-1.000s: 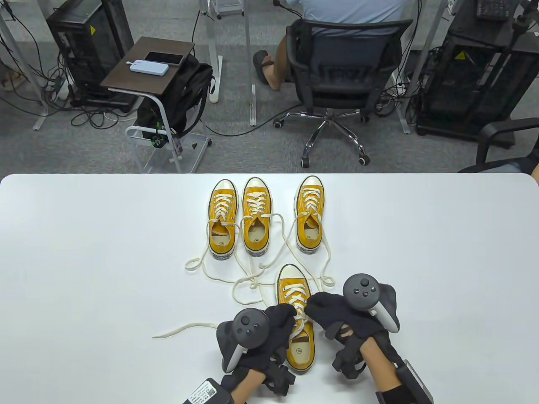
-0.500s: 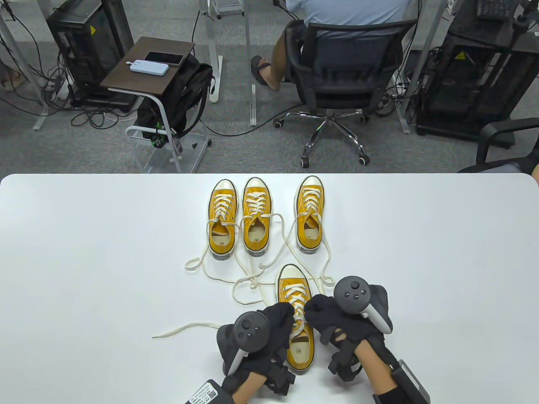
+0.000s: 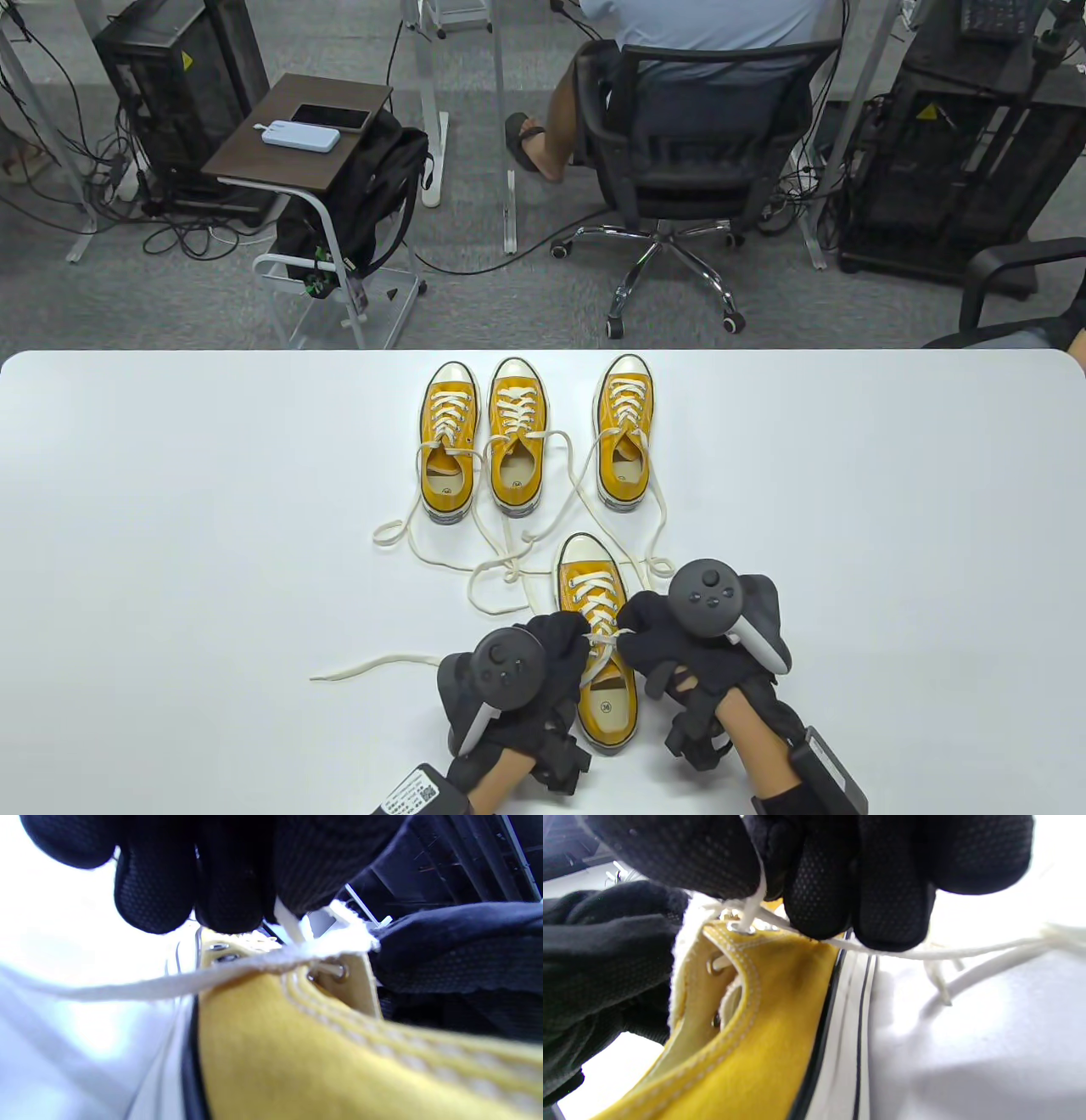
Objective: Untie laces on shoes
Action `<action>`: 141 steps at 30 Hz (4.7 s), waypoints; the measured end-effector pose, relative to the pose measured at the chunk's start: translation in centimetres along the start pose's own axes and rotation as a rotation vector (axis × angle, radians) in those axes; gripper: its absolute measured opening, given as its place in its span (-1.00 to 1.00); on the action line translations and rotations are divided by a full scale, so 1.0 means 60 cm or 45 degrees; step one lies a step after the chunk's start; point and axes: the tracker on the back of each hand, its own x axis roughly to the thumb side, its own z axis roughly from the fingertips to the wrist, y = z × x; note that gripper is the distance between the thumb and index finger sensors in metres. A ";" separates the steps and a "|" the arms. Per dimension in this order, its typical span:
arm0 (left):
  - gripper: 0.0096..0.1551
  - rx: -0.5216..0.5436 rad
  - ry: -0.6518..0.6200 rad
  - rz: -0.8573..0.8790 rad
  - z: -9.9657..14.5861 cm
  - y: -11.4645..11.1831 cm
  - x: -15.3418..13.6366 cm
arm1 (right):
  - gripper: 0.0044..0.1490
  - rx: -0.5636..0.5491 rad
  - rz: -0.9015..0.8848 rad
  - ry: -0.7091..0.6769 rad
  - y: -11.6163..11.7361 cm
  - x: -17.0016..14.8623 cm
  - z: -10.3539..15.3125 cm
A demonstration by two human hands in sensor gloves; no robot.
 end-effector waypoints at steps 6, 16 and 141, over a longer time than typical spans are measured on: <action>-0.58 0.060 -0.050 0.029 -0.002 0.006 0.003 | -0.54 -0.061 0.092 -0.040 0.001 0.008 0.002; -0.54 0.016 -0.107 0.045 -0.004 0.004 0.006 | -0.55 -0.212 0.093 -0.136 -0.002 0.013 0.006; -0.58 0.562 0.621 0.600 -0.005 0.140 -0.185 | -0.51 -0.870 -0.513 0.600 -0.141 -0.204 0.067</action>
